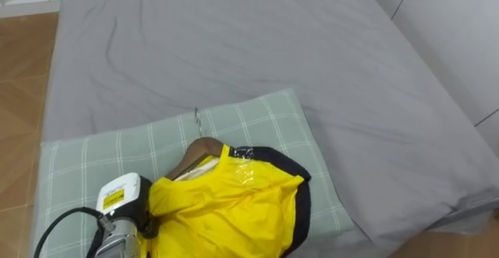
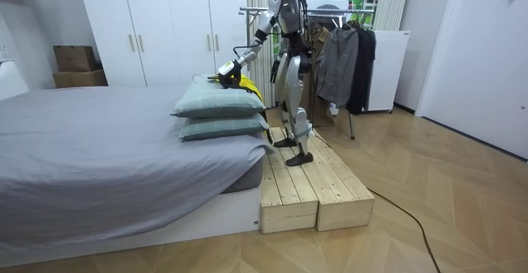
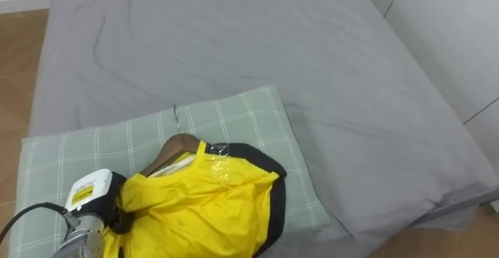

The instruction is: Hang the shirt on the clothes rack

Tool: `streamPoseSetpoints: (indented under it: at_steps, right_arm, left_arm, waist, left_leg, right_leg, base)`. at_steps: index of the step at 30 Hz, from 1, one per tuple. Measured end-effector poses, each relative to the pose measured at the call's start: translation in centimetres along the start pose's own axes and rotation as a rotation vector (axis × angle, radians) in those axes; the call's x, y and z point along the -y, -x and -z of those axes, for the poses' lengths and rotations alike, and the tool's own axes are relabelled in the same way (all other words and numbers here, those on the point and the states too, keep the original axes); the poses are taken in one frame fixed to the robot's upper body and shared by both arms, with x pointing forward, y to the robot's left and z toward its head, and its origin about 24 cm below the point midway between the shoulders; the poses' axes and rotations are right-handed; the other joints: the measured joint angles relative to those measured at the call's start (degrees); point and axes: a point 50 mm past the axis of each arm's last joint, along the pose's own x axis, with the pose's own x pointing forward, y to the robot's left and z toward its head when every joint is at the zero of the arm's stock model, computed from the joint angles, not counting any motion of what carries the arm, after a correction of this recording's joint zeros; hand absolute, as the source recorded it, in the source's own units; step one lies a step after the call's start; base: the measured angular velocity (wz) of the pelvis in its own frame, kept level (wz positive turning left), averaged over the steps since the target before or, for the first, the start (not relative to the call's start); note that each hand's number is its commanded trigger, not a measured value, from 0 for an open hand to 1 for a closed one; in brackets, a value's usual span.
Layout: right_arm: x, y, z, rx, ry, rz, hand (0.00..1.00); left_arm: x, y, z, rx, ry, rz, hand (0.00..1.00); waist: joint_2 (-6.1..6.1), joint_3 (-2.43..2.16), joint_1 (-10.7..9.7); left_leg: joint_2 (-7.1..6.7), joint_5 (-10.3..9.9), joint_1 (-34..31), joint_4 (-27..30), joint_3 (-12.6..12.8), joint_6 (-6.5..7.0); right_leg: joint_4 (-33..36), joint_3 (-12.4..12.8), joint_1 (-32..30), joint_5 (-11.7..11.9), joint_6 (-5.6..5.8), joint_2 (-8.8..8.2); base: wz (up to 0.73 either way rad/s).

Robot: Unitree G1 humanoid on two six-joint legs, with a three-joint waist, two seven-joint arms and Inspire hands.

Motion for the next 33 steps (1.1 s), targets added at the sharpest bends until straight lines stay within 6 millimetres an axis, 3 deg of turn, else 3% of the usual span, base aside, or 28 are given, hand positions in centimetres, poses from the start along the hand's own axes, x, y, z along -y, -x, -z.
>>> streamPoseSetpoints:
  at_steps: [8, 18, 25, 33]
  right_arm:
    - [0.0, 0.0, 0.0, -0.001, -0.001, 0.003, 0.0]
    - [0.0, 0.1, 0.7, -0.015, 0.006, 0.001, 0.0]
    - [0.0, 0.5, 2.6, -0.054, 0.003, -0.008, 0.0]
    - [0.0, 0.6, 2.7, -0.056, 0.003, -0.01, 0.0]
  left_arm:
    - [0.0, 0.0, 0.1, -0.011, 0.011, -0.003, 1.0]
    - [0.5, 0.3, 0.2, -0.015, 0.023, 0.009, 1.0]
    - [1.4, 0.9, 0.5, -0.016, 0.088, 0.029, 1.0]
    - [2.3, 1.9, 1.3, -0.039, 0.224, 0.025, 1.0]
  waist:
    - [0.07, -0.04, 0.1]
    - [0.39, -0.43, 0.0]
    - [1.65, -1.35, 0.4]
    - [1.53, -1.68, 1.7]
  left_leg:
    - [0.02, 0.0, 0.1, 0.0, 0.1, -0.01]
    - [-0.06, 0.5, 2.8, -1.3, 0.1, -0.18]
    - [-0.13, 0.9, 5.0, -2.2, -0.4, -0.18]
    - [-0.08, 1.3, 8.5, -3.5, -0.7, -0.57]
  right_leg:
    - [0.0, 0.1, 0.0, 0.0, -0.01, 0.0]
    - [-0.4, -0.2, 2.5, 0.0, -0.01, 0.02]
    - [-2.3, -1.3, 5.6, 0.5, -0.1, 0.0]
    - [-3.3, -1.4, 9.1, 0.6, -0.23, 0.26]
  base:
    - [0.0]
    - [0.0]
    - [0.07]
    - [0.01]
